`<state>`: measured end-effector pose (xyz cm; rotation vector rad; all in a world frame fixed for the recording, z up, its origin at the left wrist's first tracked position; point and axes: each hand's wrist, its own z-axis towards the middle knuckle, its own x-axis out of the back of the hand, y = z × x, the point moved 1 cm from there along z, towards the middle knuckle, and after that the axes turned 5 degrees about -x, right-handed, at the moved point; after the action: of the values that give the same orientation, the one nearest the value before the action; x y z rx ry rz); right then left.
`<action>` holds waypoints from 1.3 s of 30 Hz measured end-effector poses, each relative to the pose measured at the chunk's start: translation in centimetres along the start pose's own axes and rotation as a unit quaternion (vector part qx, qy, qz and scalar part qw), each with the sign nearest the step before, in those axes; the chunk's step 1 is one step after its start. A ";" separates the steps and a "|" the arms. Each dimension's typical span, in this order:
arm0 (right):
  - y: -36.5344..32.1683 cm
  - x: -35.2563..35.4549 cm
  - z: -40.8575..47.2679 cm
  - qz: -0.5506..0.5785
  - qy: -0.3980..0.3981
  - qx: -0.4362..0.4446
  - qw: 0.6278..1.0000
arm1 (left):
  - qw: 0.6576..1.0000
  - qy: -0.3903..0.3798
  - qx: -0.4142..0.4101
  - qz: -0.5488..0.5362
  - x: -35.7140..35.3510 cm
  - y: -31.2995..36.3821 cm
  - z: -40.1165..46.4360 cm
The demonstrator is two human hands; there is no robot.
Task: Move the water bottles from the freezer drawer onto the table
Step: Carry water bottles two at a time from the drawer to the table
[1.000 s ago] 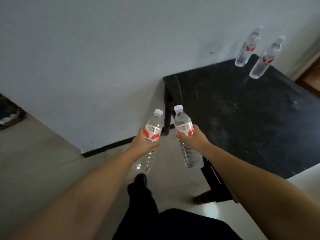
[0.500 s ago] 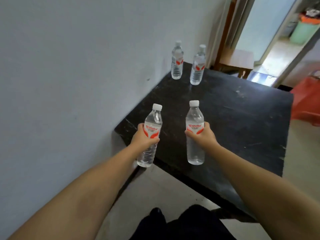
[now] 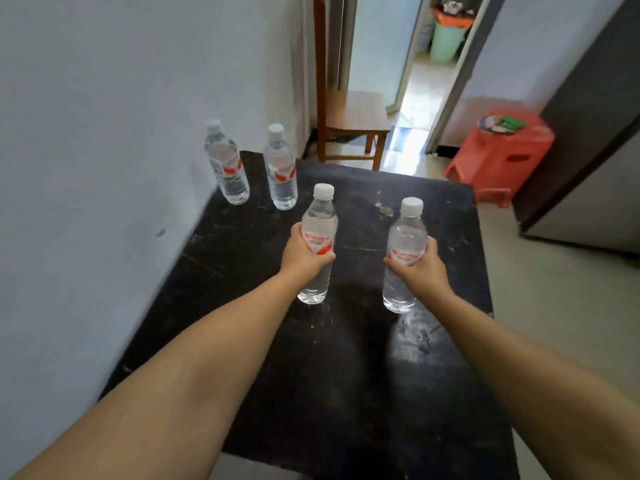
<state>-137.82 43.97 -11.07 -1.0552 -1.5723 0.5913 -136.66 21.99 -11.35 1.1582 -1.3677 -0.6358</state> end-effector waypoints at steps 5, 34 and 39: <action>-2.6 -0.1 9.4 0.013 0.025 0.000 1.000 | 0.999 -0.014 -0.044 0.021 -4.1 2.8 9.8; -1.2 -0.7 19.1 0.077 0.007 -0.019 0.997 | 1.000 -0.014 -0.021 -0.009 -8.2 1.6 17.0; 1.0 -0.7 16.3 0.003 -0.041 -0.169 0.985 | 0.987 -0.076 0.120 0.068 -4.9 -1.5 13.8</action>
<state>-152.97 46.40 -16.73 -1.3012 -1.7832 0.3805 -150.18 22.25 -17.17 1.2125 -1.6751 -0.4773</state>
